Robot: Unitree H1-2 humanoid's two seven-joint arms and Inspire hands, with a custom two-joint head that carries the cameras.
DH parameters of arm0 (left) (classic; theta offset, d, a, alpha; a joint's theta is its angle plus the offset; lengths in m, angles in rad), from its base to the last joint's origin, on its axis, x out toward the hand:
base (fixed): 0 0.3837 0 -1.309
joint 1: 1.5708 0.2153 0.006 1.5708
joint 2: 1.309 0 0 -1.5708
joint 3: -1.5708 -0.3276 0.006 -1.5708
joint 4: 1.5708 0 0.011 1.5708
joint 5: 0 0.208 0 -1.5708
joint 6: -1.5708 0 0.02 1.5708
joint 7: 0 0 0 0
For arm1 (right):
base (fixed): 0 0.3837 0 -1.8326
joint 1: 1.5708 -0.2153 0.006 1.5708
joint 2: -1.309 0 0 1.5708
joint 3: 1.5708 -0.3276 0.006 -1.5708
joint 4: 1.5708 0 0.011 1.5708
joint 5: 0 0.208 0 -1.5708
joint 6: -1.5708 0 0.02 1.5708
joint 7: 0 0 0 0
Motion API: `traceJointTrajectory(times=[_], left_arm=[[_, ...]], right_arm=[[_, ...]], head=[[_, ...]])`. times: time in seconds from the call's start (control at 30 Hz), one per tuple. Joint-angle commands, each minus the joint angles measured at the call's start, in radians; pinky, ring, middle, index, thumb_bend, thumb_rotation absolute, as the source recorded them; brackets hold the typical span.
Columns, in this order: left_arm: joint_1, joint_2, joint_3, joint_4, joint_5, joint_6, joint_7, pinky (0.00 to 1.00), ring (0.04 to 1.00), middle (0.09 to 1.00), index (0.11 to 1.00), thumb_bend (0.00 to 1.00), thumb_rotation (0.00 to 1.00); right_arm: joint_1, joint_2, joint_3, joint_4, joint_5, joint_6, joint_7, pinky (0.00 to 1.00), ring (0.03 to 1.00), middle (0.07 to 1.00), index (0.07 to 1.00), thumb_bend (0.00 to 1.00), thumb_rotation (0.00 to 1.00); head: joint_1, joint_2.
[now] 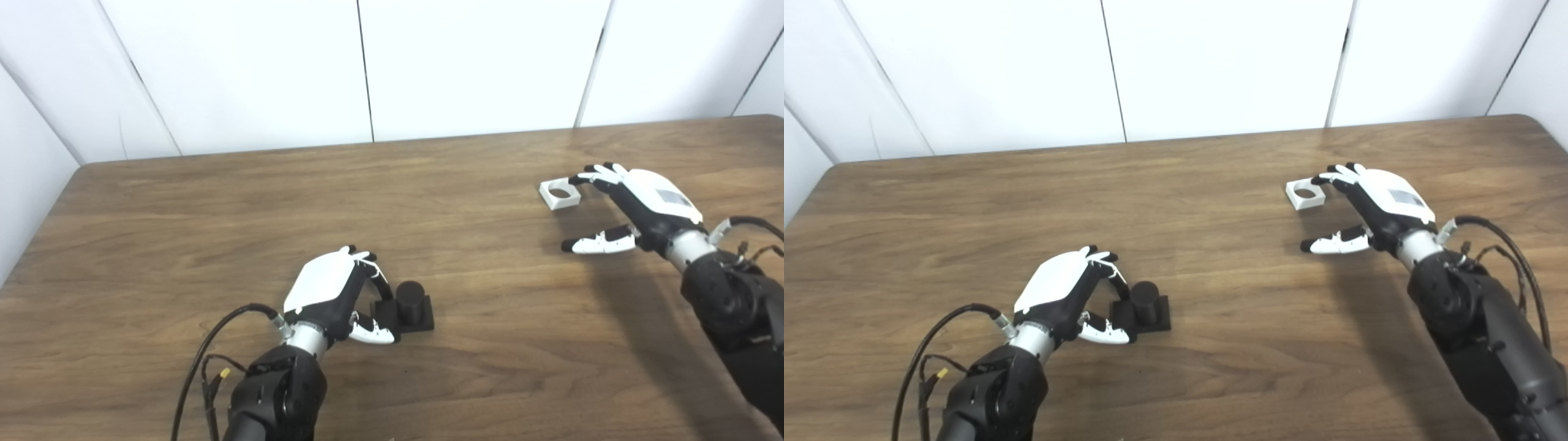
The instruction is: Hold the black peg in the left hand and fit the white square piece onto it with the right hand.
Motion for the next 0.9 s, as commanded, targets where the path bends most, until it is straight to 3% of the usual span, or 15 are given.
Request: traceJointTrajectory(times=[0.0,0.5,0.87], left_arm=[[-0.002,0.012,-0.002,-0.003,0.011,-0.006,0.002,1.00,1.000,0.912,0.488,0.52,0.06],[0.004,0.008,-0.005,0.003,0.004,-0.011,0.017,1.00,1.000,0.913,0.488,0.52,0.05],[0.006,0.003,-0.010,-0.005,0.008,-0.005,0.013,1.00,1.000,0.913,0.489,0.52,0.05]], right_arm=[[-0.060,-0.023,-0.008,-0.001,-0.008,-0.024,-0.007,1.00,1.000,0.955,0.858,0.74,0.37],[-0.162,-0.028,0.001,0.091,-0.018,-0.033,0.001,1.00,1.000,0.958,0.864,0.74,0.39],[-0.252,-0.030,0.045,0.204,-0.033,-0.060,0.011,0.98,1.000,0.947,0.853,0.74,0.34]], head=[[-0.001,0.001],[-0.001,-0.002],[-0.001,-0.004]])
